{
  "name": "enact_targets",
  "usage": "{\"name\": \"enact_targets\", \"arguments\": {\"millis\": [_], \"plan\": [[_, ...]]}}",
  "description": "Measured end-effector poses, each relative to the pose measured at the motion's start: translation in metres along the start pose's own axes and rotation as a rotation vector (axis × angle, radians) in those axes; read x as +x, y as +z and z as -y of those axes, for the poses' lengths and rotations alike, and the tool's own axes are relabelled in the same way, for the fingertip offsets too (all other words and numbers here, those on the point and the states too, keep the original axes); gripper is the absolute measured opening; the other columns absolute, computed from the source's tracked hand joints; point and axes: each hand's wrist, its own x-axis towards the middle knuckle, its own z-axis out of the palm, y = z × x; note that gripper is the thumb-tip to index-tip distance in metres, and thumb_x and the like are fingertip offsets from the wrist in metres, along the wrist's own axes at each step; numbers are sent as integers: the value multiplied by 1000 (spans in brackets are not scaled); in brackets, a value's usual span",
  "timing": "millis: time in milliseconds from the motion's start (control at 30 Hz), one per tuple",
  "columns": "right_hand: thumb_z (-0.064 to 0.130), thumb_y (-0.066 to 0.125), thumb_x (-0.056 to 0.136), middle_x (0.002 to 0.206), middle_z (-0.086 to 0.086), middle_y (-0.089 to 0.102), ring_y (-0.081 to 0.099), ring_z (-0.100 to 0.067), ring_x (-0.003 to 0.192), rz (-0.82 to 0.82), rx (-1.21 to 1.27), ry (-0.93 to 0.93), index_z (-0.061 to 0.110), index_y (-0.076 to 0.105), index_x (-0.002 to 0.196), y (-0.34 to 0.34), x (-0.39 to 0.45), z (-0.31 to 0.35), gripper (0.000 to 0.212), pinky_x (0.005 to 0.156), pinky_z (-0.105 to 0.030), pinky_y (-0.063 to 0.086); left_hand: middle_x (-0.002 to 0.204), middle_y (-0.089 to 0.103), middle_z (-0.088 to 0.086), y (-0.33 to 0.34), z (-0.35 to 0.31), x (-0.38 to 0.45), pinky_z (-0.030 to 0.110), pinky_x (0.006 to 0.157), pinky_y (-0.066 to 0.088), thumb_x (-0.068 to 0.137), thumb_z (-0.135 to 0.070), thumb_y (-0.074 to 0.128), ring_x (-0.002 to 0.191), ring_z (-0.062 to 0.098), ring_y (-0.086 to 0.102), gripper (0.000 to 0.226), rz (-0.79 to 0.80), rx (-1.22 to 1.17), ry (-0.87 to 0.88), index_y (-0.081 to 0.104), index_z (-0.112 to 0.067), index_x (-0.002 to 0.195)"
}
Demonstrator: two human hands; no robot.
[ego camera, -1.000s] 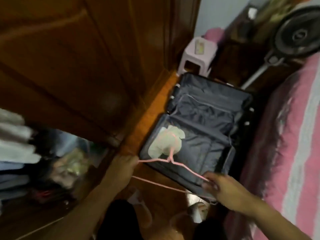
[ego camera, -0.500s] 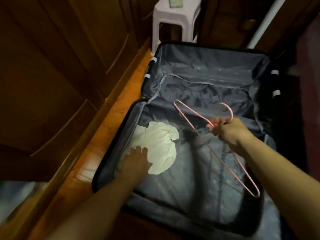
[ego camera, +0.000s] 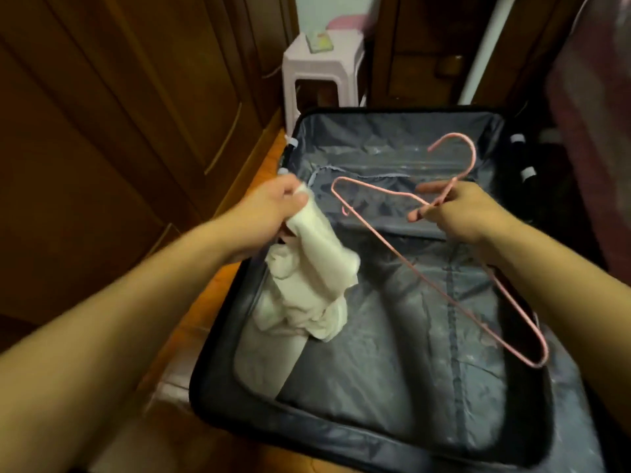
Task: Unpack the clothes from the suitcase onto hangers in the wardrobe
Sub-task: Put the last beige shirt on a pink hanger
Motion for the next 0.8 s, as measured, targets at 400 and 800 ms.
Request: {"name": "enact_targets", "arguments": {"millis": [400,800], "plan": [[6,53,97,98,-9,76,36,-8,43,-38,50,-63,22,59,127,-14,8,82,35,42,-24,28,85,69,5,-15,-69,-30,29,63,59,103,-9,52,76,14,70,8,39,-471,-165,57,-14,98],[17,72,88,35,2,40,30,-13,30,81,-275,152,7,75,86,4,4,-37,11,37,-17,26,154,22,10,123,198,-56,46,110,39,84,-55,72,139,33,33,104,145,770,-439,8,-22,158]]}}
